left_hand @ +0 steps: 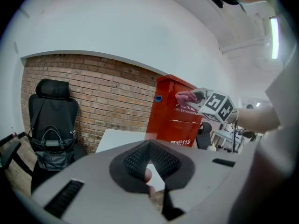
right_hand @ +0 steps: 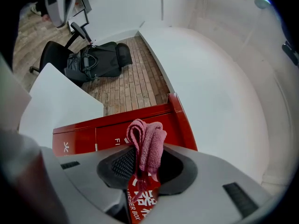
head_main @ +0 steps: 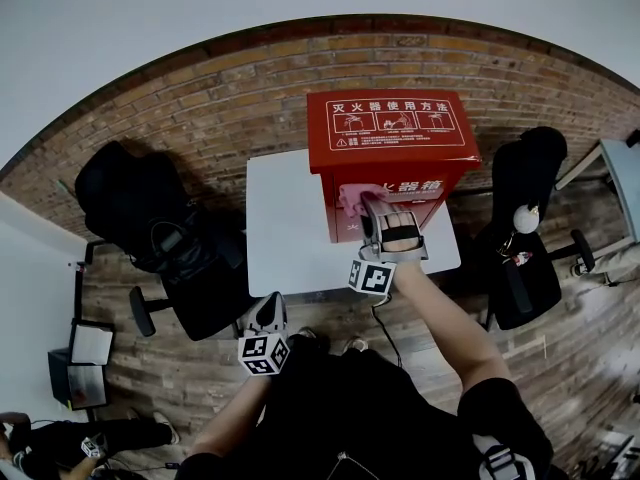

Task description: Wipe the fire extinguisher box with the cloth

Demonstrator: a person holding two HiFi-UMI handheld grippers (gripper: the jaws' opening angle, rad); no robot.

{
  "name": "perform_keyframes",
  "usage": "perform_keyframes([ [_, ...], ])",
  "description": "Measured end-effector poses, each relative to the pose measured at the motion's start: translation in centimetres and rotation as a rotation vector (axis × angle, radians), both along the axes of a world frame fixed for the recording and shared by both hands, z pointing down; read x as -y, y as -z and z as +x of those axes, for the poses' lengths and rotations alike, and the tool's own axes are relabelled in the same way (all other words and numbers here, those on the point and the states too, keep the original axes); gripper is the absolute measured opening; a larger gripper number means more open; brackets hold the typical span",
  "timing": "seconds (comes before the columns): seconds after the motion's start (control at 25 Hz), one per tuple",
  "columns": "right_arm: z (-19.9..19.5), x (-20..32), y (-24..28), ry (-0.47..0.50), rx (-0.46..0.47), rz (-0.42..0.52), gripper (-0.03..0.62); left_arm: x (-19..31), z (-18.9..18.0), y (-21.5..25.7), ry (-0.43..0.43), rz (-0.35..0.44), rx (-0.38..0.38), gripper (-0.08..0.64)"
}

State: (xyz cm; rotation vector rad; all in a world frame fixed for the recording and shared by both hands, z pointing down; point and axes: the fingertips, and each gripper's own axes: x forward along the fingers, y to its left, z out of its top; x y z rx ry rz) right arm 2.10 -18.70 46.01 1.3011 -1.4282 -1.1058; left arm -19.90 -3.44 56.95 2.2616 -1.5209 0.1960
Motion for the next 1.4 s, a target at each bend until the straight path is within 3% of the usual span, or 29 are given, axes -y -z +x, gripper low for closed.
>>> perform_keyframes([
  [1.04,-1.2,0.1,5.7,-0.11,-0.127,0.167,0.114,7.0,-3.7,0.6,-0.249,-0.038,-0.047,0.018],
  [1.4,-1.0,-0.1,5.6,-0.074,-0.154,0.181,0.114,7.3,-3.4,1.0,-0.204,-0.023,-0.047,0.018],
])
